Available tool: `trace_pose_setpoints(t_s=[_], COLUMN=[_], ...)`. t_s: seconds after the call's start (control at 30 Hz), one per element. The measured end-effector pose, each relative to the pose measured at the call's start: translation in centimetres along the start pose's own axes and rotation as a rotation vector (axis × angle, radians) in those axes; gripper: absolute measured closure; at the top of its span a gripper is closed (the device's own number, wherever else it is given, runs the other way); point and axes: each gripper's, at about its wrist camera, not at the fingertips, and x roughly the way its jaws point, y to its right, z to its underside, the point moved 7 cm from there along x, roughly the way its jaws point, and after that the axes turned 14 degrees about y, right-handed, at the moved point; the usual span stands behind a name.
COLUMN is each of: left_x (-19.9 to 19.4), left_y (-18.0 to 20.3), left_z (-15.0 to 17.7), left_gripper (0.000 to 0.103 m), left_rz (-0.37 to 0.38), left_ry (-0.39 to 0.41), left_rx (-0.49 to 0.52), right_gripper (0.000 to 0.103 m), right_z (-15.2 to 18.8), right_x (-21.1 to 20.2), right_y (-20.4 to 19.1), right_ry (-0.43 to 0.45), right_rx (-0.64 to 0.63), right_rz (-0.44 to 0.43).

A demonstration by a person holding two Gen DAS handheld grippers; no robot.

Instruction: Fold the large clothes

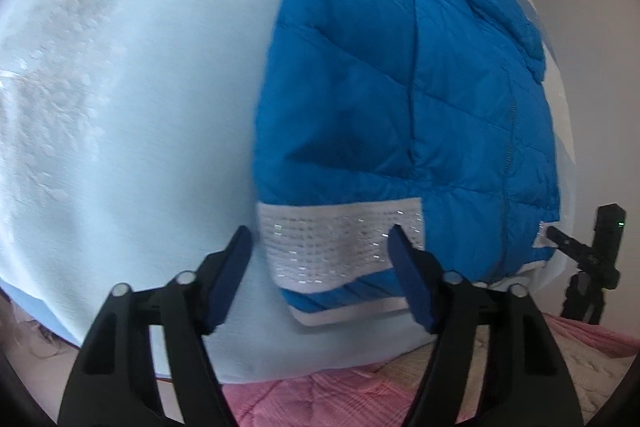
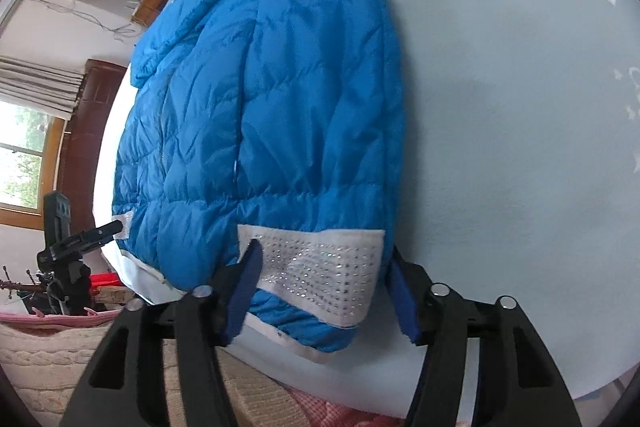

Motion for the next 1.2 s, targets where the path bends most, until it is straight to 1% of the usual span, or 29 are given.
trace_pose_setpoints(t_s=[0.03,0.07,0.1,0.13,0.17,0.2,0.23,0.27,0.3,0.33,0.37,0.43,0.53,0.6,0.7,0.77,0.83,0.9,0.93,1.0,1.07,1.1,1.13,1.2], left_x=[0.0,0.2,0.4,0.5,0.5,0.5,0.8,0.8,0.8,0.7,0.5,-0.1,-1.2,-1.9,-2.0,-1.4,-0.7,-0.5,-0.8,-2.3,-3.8,-4.5,-5.4,-6.9], left_y=[0.0,0.1,0.1,0.2,0.4,0.5,1.0,1.1,1.3,1.2,1.4,1.8,1.9,1.6,1.1,0.4,-0.3,-0.3,-0.3,0.2,0.7,1.0,1.5,2.4], left_z=[0.3,0.5,0.6,0.6,0.6,0.6,0.4,0.4,0.4,0.5,0.5,0.7,1.1,1.7,2.7,3.0,2.9,2.6,2.4,1.5,0.1,-0.4,-1.3,-3.4], left_gripper=[0.047,0.048,0.050,0.053,0.058,0.060,0.065,0.072,0.074,0.083,0.087,0.090,0.092,0.092,0.092,0.091,0.091,0.091,0.092,0.092,0.092,0.092,0.092,0.092], left_rz=[0.009,0.010,0.007,0.006,0.013,0.025,0.028,0.028,0.033,0.035,0.039,0.054,0.076,0.084,0.068,0.048,0.041,0.045,0.055,0.112,0.172,0.193,0.220,0.257], left_ry=[-0.003,-0.002,0.001,0.002,0.005,0.009,0.015,0.024,0.030,0.036,0.045,0.061,0.083,0.088,0.067,0.044,0.032,0.027,0.032,0.063,0.105,0.122,0.147,0.194], left_rx=[-0.007,-0.011,-0.013,-0.017,-0.021,-0.024,-0.026,-0.028,-0.029,-0.028,-0.025,-0.020,-0.017,-0.014,0.011,0.013,-0.002,-0.007,-0.010,-0.022,-0.030,-0.034,-0.039,-0.041], right_gripper=[0.048,0.050,0.053,0.059,0.062,0.073,0.080,0.083,0.086,0.088,0.089,0.091,0.092,0.092,0.092,0.092,0.092,0.092,0.092,0.092,0.092,0.092,0.093,0.093], right_z=[0.1,0.1,0.2,0.2,0.2,0.1,-0.1,-0.2,-0.3,-0.3,-0.3,-0.2,-0.1,0.3,1.5,1.9,1.7,1.5,1.5,1.1,-0.3,-0.8,-1.9,-3.7], right_x=[0.0,0.0,0.1,0.2,0.1,0.1,0.1,0.1,0.1,-0.1,-0.3,-0.8,-1.8,-2.1,-1.8,-1.1,-0.6,-0.4,-0.6,-1.6,-3.3,-4.0,-5.0,-6.1], right_y=[0.1,0.0,0.0,0.1,0.5,0.7,0.7,0.7,0.8,0.6,0.4,0.0,0.0,0.0,0.2,0.6,1.0,0.8,0.6,-0.2,-1.2,-1.6,-2.4,-3.5], right_ry=[0.001,0.003,0.004,0.007,0.011,0.016,0.021,0.027,0.031,0.038,0.044,0.057,0.067,0.058,0.016,0.000,-0.004,-0.002,0.003,0.030,0.086,0.107,0.142,0.181], right_rx=[0.004,0.008,0.009,0.011,0.022,0.043,0.068,0.091,0.098,0.085,0.074,0.068,0.097,0.103,0.089,0.109,0.144,0.141,0.131,0.116,0.113,0.109,0.095,0.064], right_rz=[-0.005,-0.010,-0.009,-0.007,-0.009,-0.014,-0.028,-0.041,-0.046,-0.043,-0.043,-0.065,-0.123,-0.140,-0.126,-0.118,-0.126,-0.122,-0.124,-0.154,-0.219,-0.236,-0.262,-0.276])
